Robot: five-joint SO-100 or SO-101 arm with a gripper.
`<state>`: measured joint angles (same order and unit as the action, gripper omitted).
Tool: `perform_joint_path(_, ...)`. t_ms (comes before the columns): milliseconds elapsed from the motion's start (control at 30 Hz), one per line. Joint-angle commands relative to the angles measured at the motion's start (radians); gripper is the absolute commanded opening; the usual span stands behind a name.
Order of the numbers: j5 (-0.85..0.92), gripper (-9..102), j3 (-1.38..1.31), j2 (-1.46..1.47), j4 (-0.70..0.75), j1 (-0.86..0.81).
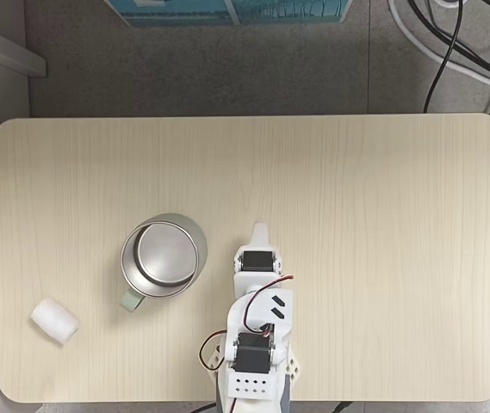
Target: Grasp a dressing and put it in the cup.
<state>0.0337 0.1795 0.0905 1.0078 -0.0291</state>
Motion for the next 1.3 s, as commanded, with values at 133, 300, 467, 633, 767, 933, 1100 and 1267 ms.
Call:
perform_joint_path(133,-0.018,0,-0.014,-0.005,-0.078,0.003)
perform_joint_path(300,-0.017,0,-0.015,-0.005,-0.08,0.008)
perform_joint_path(467,-0.014,0,-0.015,-0.005,-0.08,0.009)
perform_joint_path(633,-0.014,0,-0.015,-0.005,-0.08,0.009)
perform_joint_path(767,0.005,0,-0.012,-0.005,-0.077,0.02)
perform_joint_path(933,0.051,0,0.163,-0.003,0.046,0.031)
perform_joint_path(1100,0.13,0,0.528,-0.238,0.173,0.172)
perform_joint_path(1267,0.267,0,1.035,-0.607,0.387,0.357)
